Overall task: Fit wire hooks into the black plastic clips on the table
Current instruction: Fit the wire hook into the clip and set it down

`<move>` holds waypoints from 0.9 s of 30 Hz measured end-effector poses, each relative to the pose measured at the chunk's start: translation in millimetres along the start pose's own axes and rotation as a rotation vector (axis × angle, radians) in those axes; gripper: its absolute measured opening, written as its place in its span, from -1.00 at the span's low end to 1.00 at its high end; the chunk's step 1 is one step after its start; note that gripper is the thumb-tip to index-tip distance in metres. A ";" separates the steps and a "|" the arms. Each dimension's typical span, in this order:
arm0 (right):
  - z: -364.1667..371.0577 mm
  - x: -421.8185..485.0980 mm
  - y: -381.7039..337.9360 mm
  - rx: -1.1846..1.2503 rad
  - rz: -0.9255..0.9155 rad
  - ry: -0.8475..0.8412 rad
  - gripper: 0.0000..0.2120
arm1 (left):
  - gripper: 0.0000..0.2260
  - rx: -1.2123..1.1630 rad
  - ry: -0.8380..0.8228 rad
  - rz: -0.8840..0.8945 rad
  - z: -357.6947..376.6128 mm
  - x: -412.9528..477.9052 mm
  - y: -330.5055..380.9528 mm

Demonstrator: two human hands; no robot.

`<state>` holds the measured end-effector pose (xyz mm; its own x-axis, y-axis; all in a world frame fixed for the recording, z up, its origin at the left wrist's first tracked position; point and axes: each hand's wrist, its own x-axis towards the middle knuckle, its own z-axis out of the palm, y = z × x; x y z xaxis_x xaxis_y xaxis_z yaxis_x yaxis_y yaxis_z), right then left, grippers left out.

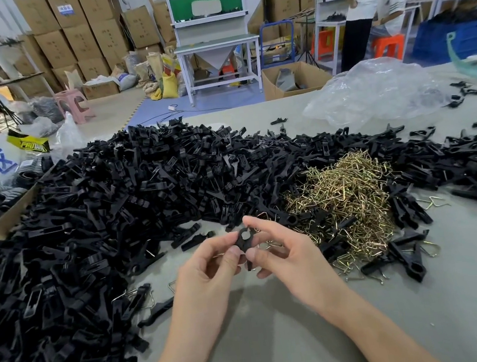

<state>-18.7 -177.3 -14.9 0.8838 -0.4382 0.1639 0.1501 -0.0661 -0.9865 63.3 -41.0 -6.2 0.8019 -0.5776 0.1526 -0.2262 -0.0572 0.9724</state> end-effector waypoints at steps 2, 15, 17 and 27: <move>0.3 -1.0 -0.4 0.016 0.005 -0.008 -0.55 | -0.81 0.036 0.008 0.028 1.8 -2.0 2.0; -6.4 0.0 -6.9 0.016 -0.009 0.210 -0.72 | -0.75 0.173 0.228 0.013 -8.8 4.9 -5.6; -11.3 -0.9 -8.3 -0.025 -0.015 0.260 -0.75 | -0.75 0.329 0.233 0.021 -12.4 6.0 -9.9; -7.0 -5.7 -15.4 -0.004 -0.035 0.190 -0.71 | -0.76 0.482 0.117 0.173 -4.1 -3.2 -6.1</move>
<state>-29.1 -180.1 -0.6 0.7788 -0.5966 0.1938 0.1771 -0.0873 -0.9803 64.4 -35.5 -12.0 0.7805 -0.5184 0.3493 -0.5675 -0.3535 0.7436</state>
